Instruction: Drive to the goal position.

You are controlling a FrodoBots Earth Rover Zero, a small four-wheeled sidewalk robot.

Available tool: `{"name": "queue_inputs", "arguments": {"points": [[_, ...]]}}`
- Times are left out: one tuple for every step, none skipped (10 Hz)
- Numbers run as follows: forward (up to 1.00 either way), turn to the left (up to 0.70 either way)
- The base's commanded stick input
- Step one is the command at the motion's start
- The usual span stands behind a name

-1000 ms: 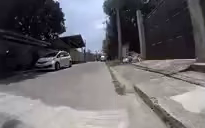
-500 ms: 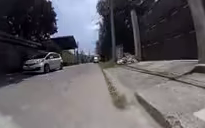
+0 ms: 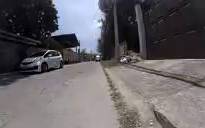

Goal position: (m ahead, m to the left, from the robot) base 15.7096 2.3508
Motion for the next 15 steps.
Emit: {"name": "queue_inputs", "arguments": {"points": [[1.0,0.0],[1.0,0.0],[1.0,0.0],[1.0,0.0],[1.0,-0.02],[1.0,0.0],[1.0,-0.02],[1.0,-0.02],[1.0,0.0],[1.0,-0.02],[1.0,0.0],[1.0,0.0],[1.0,0.0],[1.0,0.0],[1.0,-0.02]]}}
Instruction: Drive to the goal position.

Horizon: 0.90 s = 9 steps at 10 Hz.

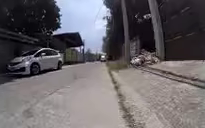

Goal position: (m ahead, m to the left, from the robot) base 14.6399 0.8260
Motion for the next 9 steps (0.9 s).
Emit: {"name": "queue_inputs", "arguments": {"points": [[1.0,-0.02],[1.0,-0.02],[1.0,-0.14],[1.0,-0.4],[1.0,-0.3],[1.0,0.0],[1.0,0.0],[1.0,0.0],[1.0,-0.02]]}}
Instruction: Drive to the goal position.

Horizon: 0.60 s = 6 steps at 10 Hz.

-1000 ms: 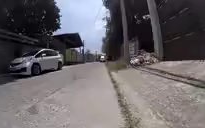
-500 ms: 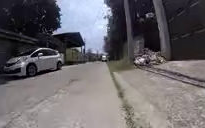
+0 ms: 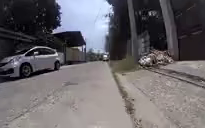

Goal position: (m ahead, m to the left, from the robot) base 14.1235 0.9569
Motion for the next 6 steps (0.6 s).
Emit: {"name": "queue_inputs", "arguments": {"points": [[1.0,-0.02],[1.0,-0.02],[1.0,-0.02],[1.0,0.0],[1.0,0.0],[1.0,0.0]]}}
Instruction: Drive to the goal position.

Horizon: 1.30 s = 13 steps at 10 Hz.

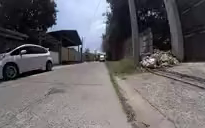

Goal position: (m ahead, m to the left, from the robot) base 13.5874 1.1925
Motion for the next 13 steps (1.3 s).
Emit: {"name": "queue_inputs", "arguments": {"points": [[1.0,0.0],[1.0,-0.03],[1.0,-0.13],[1.0,-0.33],[1.0,-0.3],[1.0,-0.1],[1.0,0.0],[1.0,0.0],[1.0,0.0],[1.0,0.0],[1.0,0.0],[1.0,0.0],[1.0,0.0]]}}
